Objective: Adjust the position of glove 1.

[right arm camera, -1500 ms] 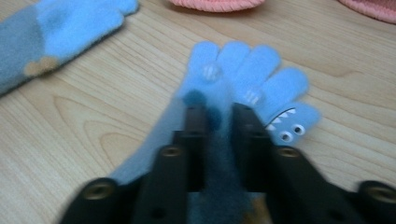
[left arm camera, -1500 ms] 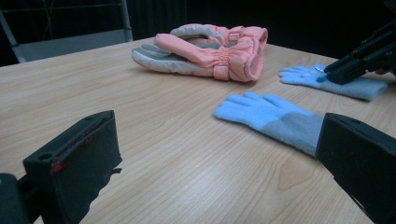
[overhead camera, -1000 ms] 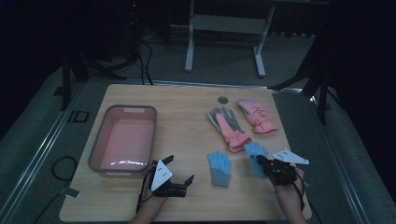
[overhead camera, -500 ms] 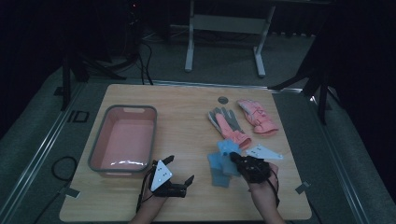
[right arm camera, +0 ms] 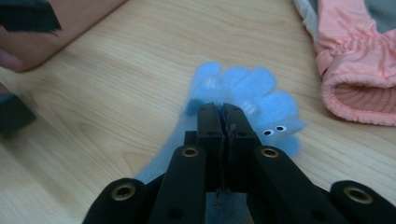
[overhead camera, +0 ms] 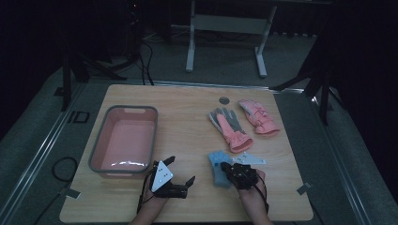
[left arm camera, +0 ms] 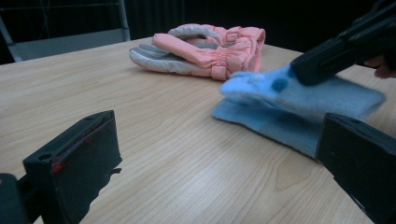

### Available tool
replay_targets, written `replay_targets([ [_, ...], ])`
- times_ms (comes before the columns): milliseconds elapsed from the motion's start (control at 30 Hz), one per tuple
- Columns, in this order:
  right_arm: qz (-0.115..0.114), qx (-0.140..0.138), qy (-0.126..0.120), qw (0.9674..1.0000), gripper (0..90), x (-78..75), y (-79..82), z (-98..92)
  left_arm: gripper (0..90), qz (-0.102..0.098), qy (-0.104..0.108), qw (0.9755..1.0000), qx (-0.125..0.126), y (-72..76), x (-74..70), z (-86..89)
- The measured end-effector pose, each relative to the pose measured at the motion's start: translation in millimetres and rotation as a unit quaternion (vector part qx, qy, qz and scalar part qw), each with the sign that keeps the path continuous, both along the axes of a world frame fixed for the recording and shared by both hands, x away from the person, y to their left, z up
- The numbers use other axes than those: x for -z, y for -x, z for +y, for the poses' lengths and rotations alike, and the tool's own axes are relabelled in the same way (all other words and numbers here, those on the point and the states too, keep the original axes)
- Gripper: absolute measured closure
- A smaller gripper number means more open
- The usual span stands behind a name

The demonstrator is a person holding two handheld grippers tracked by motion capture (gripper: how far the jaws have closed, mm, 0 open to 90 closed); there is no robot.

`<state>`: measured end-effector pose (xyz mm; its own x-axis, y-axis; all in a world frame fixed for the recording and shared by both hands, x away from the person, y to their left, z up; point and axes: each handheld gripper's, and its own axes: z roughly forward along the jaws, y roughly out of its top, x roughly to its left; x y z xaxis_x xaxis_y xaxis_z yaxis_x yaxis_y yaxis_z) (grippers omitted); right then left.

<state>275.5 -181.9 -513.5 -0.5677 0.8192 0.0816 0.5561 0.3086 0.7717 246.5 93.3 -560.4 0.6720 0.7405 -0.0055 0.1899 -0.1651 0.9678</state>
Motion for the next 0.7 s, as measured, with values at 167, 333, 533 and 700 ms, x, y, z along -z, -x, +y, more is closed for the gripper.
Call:
replay_targets([
  [167,0.009,0.001,0.008,0.9999,86.9,7.1,-3.9,0.0,0.0,0.000,0.000,1.0000,0.000,0.0,0.0,-0.1],
  [333,0.026,-0.001,0.007,0.9996,86.7,19.0,-6.7,0.3,0.0,0.001,0.000,1.0000,0.001,-0.1,0.0,-0.1],
  [533,0.041,-0.006,0.007,0.9991,84.9,29.2,-12.0,1.2,0.0,0.000,-0.001,1.0000,0.001,-0.1,0.0,-0.1],
  [700,0.035,-0.025,0.013,0.9990,83.9,33.0,-15.0,2.6,0.0,0.000,-0.002,1.0000,0.001,0.1,0.0,-0.3],
])
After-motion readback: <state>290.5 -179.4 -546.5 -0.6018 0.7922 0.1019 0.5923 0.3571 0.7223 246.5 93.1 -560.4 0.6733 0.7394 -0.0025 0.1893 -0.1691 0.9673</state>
